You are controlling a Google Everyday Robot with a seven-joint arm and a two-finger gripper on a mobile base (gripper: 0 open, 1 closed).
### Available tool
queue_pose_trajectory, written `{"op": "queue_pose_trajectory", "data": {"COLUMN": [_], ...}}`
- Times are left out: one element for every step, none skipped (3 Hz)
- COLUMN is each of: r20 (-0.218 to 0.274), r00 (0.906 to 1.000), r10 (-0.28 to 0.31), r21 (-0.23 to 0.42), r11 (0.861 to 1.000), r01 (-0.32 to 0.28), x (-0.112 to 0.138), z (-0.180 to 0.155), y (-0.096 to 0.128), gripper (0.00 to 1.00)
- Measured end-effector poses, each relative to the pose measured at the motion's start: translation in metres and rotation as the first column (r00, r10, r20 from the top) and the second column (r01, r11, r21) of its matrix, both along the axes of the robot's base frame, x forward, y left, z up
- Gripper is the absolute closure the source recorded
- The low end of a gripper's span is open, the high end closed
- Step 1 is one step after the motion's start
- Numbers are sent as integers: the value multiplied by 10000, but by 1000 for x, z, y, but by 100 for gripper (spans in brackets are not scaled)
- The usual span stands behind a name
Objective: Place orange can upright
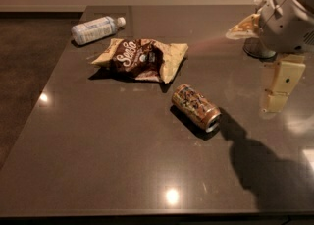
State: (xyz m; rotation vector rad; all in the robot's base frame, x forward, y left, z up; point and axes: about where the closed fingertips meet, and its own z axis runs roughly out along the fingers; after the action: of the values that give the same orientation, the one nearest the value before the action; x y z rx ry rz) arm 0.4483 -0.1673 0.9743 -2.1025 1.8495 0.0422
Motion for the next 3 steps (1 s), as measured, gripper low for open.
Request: {"op": "queue_pose_trajectory", "data": {"r20": [9,117,462], "r00": [9746,9083,8153], "r10": [2238,4181,5772], "r21": [-371,-837,-1370], "r11": [9740,9056,8121], "r01": [-2236,-4157,-5672], "x": [0,-2,-4], "z": [-11,-19,-29], "y": [17,28,38], "gripper": [0,0,0]}}
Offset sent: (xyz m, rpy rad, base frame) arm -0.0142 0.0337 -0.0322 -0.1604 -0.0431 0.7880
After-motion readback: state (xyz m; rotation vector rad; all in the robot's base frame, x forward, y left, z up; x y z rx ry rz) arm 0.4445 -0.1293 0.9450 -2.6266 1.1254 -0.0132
